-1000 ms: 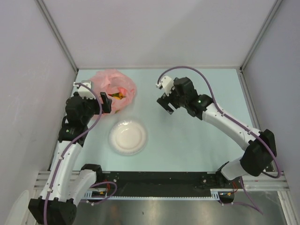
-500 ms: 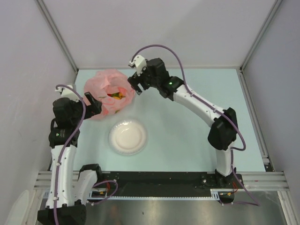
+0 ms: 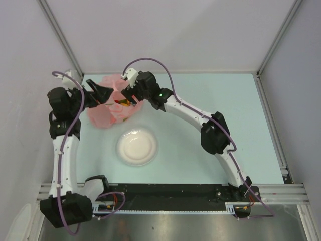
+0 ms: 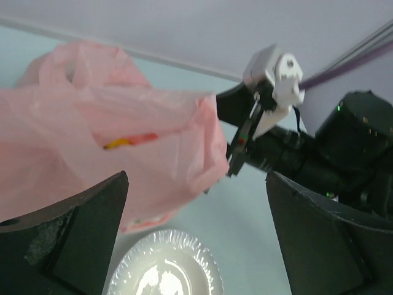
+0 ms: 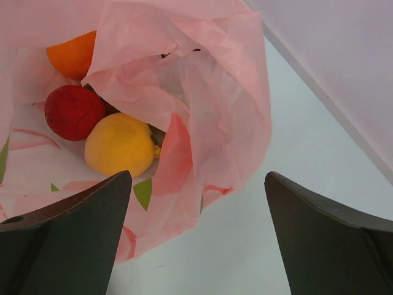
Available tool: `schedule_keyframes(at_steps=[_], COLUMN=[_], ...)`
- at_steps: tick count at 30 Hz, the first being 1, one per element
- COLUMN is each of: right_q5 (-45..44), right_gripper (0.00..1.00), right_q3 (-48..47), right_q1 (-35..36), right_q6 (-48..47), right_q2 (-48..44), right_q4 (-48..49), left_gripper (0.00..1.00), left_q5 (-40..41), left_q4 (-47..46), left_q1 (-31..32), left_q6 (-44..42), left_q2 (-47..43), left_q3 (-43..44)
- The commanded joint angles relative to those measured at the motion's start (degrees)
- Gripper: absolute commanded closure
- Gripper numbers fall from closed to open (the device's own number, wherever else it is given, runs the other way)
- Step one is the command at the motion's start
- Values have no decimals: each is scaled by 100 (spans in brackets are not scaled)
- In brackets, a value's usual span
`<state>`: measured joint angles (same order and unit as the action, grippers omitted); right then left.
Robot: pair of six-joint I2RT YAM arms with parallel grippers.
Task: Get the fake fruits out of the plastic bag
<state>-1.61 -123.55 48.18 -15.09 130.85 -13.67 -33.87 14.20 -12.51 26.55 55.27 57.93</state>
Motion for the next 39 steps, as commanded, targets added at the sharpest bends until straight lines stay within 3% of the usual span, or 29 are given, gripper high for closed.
schedule_keyframes(at_steps=[1, 8, 16, 24, 27, 28, 30, 31, 32, 35, 37, 38, 39], right_q5=[-191, -437, 72, 1241, 1531, 1627, 1751, 1847, 1918, 1998, 2024, 2007, 1876], right_gripper=[4, 2, 0, 0, 0, 0, 0, 0, 1, 20, 48, 67, 100], right_q3=[6, -178, -416, -1030, -1267, -1329, -1409, -1461, -1479, -1637, -1664, -1681, -1673], right_q1=[209, 95, -326, -608, -573, -556, -512, -494, -485, -468, -494, -520, -573], right_q6=[41, -160, -275, 278, 463, 585, 735, 805, 902, 886, 859, 928, 1016], right_q2=[-208, -68, 607, 1171, 1417, 1487, 1601, 1628, 1663, 1839, 1909, 1909, 1909], right_q4=[198, 391, 225, 14, 31, 40, 92, 136, 163, 190, 198, 190, 198], left_gripper=[0, 0, 7, 17, 41, 69, 94, 100, 100, 100, 100, 100, 100], left_q5=[2, 389, 1575, 1515, 1488, 1532, 1750, 1822, 1848, 1849, 1595, 1507, 1436], left_q4=[-253, 566, 655, 444, 496, 566, 830, 891, 909, 909, 979, 1119, 1190], left_q1=[248, 785, 891, 979, 1049, 1058, 1049, 1049, 1032, 1005, 1005, 1005, 1005], left_q6=[-377, -1431, -2021, -2048, -2311, -2373, -2479, -2479, -2470, -2400, -2373, -2399, -2417], left_q2=[597, 855, -68, 317, 572, 634, 748, 766, 758, 705, 731, 740, 749], left_q3=[901, 1634, 817, 693, 667, 675, 772, 798, 816, 973, 1158, 1350, 1431])
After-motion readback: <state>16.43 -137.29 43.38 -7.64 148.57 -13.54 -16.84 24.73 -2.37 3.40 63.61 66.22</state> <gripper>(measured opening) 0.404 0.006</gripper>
